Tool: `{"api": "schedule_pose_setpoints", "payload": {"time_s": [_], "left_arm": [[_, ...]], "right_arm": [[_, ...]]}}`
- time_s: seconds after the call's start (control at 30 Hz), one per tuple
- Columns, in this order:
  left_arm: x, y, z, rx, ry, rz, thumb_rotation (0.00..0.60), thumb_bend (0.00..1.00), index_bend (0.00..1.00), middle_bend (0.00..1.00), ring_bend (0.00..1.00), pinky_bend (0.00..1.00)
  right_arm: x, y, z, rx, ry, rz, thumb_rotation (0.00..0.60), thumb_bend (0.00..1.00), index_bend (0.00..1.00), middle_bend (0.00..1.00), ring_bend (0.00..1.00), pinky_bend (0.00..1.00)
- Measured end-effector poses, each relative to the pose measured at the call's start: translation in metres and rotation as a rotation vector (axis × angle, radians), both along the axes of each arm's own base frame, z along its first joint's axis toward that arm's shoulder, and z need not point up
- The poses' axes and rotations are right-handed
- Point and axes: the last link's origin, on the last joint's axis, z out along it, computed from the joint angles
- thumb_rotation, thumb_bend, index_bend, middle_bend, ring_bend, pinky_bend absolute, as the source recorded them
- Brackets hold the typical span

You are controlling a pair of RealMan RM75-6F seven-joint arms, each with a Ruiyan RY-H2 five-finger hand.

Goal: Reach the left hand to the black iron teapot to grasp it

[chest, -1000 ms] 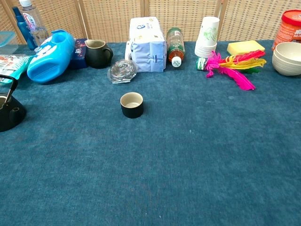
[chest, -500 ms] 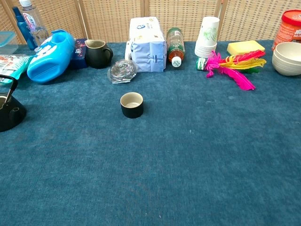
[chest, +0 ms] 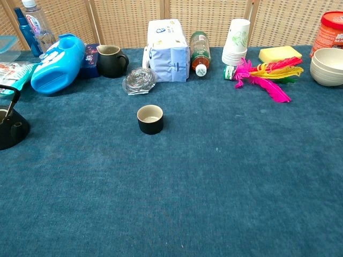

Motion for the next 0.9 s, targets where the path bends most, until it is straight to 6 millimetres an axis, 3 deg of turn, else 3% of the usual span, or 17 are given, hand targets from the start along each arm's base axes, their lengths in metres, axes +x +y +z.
{"api": "schedule_pose_setpoints", "payload": {"time_s": [0.17, 0.47, 0.53, 0.7, 0.9], "left_arm": [[0.004, 0.026, -0.008, -0.034, 0.076, 0.024, 0.600, 0.15, 0.01, 0.01, 0.00, 0.07], [0.008, 0.043, -0.016, -0.056, 0.162, 0.075, 0.600, 0.15, 0.02, 0.04, 0.02, 0.09], [0.009, 0.046, -0.020, -0.062, 0.173, 0.083, 0.600, 0.15, 0.04, 0.07, 0.04, 0.11], [0.014, 0.050, -0.026, -0.067, 0.221, 0.071, 0.600, 0.16, 0.12, 0.18, 0.14, 0.29], [0.018, 0.053, -0.032, -0.084, 0.272, 0.083, 0.600, 0.16, 0.14, 0.21, 0.17, 0.32]], "right_arm": [[-0.002, 0.000, 0.001, -0.004, -0.003, -0.008, 0.600, 0.07, 0.00, 0.00, 0.00, 0.00], [-0.001, -0.001, -0.001, 0.006, 0.001, -0.007, 0.600, 0.07, 0.00, 0.00, 0.00, 0.00], [-0.001, -0.001, -0.002, 0.009, 0.003, -0.007, 0.600, 0.07, 0.00, 0.00, 0.00, 0.00], [-0.001, -0.001, -0.002, 0.007, 0.002, -0.009, 0.600, 0.07, 0.00, 0.00, 0.00, 0.00], [-0.001, 0.000, -0.004, 0.014, 0.003, -0.010, 0.600, 0.07, 0.00, 0.00, 0.00, 0.00]]}}
